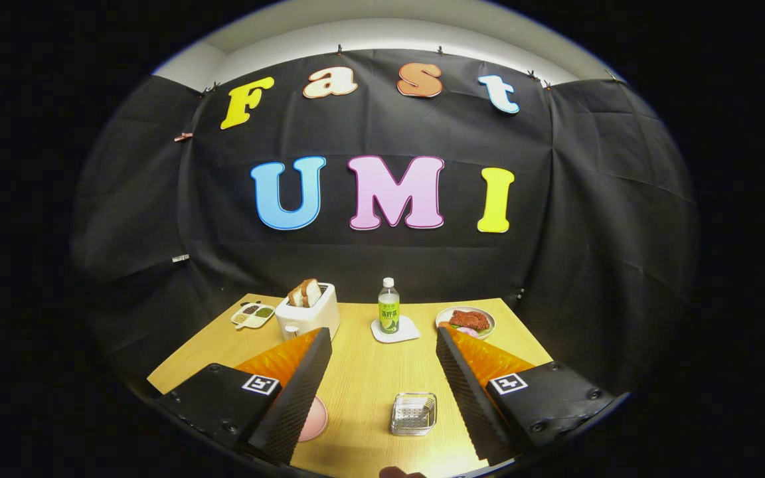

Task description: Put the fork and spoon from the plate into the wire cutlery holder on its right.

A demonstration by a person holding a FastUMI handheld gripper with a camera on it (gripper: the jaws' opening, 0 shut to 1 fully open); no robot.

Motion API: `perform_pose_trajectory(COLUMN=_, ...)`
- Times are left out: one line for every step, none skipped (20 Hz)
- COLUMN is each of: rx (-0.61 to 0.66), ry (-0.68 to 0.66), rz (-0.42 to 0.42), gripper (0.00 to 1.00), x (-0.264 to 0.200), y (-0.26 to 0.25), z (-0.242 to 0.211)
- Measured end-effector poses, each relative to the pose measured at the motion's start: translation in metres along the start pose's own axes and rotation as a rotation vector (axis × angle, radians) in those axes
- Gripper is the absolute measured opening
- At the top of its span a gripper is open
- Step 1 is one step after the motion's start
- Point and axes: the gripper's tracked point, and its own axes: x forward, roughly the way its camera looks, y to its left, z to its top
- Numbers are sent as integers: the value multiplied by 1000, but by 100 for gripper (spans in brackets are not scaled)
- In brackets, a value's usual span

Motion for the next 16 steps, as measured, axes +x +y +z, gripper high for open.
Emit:
perform_pose_trajectory(rx=0, ry=3, rz=-1, gripper=99, x=0, y=0, z=-1)
perform_pose_trajectory(rx=-1, ry=9, rz=-4, gripper=99, x=1, y=-1, z=-2)
perform_pose_trajectory(rx=3, ry=13, rz=-8, gripper=99, x=3, y=-2, z=-4)
perform_pose_trajectory(rx=7, ry=17, rz=-8, gripper=99, x=5, y=-1, z=-4)
perform_pose_trajectory(rx=12, ry=25, rz=-9, gripper=99, x=9, y=0, z=-5)
perform_pose_trajectory(rx=13, ry=33, rz=-10, gripper=99, x=13, y=1, z=-6)
perform_pose_trajectory(rx=12, ry=38, rz=-8, gripper=99, x=15, y=3, z=-6)
perform_pose_trajectory(rx=12, ry=41, rz=-1, gripper=99, x=19, y=8, z=-6)
perform_pose_trajectory(rx=12, ry=44, rz=7, gripper=99, x=22, y=14, z=-6)
perform_pose_trajectory(rx=11, ry=49, rz=20, gripper=99, x=25, y=20, z=-8)
perform_pose_trajectory(rx=7, ry=61, rz=37, gripper=99, x=29, y=29, z=-11)
perform_pose_trajectory(rx=2, ry=82, rz=60, gripper=99, x=33, y=40, z=-18)
perform_pose_trajectory(rx=2, ry=119, rz=88, gripper=99, x=37, y=52, z=-29)
perform_pose_trajectory(rx=3, ry=165, rz=119, gripper=99, x=40, y=65, z=-43)
perform_pose_trajectory(rx=-6, ry=215, rz=147, gripper=99, x=41, y=76, z=-57)
perform_pose_trajectory(rx=-21, ry=262, rz=173, gripper=99, x=43, y=87, z=-71)
